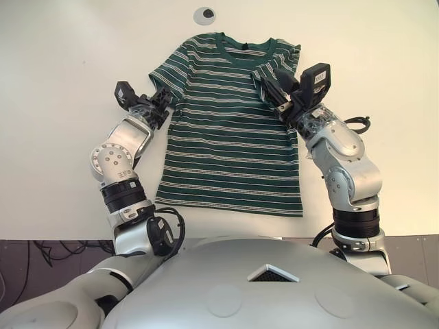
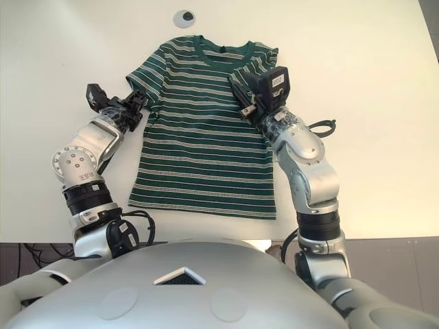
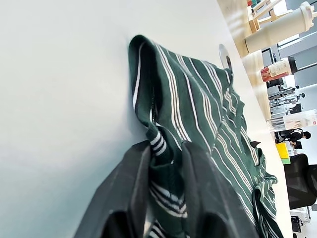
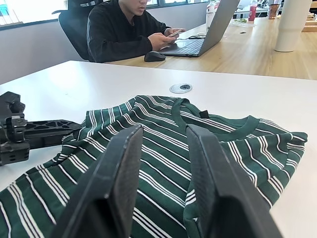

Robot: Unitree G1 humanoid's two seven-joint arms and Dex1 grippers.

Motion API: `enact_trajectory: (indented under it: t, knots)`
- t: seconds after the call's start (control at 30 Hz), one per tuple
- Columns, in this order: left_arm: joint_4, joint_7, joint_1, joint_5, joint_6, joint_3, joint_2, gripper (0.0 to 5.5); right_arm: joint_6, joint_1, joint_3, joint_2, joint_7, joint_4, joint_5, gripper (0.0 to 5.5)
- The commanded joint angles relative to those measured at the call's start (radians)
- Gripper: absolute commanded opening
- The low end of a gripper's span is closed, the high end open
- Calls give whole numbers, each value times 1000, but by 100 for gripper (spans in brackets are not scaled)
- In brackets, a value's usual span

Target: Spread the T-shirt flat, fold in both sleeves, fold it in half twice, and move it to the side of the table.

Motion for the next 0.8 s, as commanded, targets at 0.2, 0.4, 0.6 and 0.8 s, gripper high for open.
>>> enact_trajectory:
  t: [0.2, 0.4, 0.6, 0.8]
  knots:
    - [-32, -88, -8, 130, -83, -98, 42, 1, -9, -4, 9, 9, -2, 14, -29, 159]
    - [-132, -186, -1, 388, -201, -338, 142, 1, -12, 6, 17, 14, 1, 13, -40, 159]
    - [-144, -296, 11, 831, -263, -789, 357, 1, -9, 11, 28, 17, 0, 10, -39, 159]
    - [-111, -372, -9, 1067, -304, -959, 442, 1, -7, 26, 25, 17, -4, 5, -35, 159]
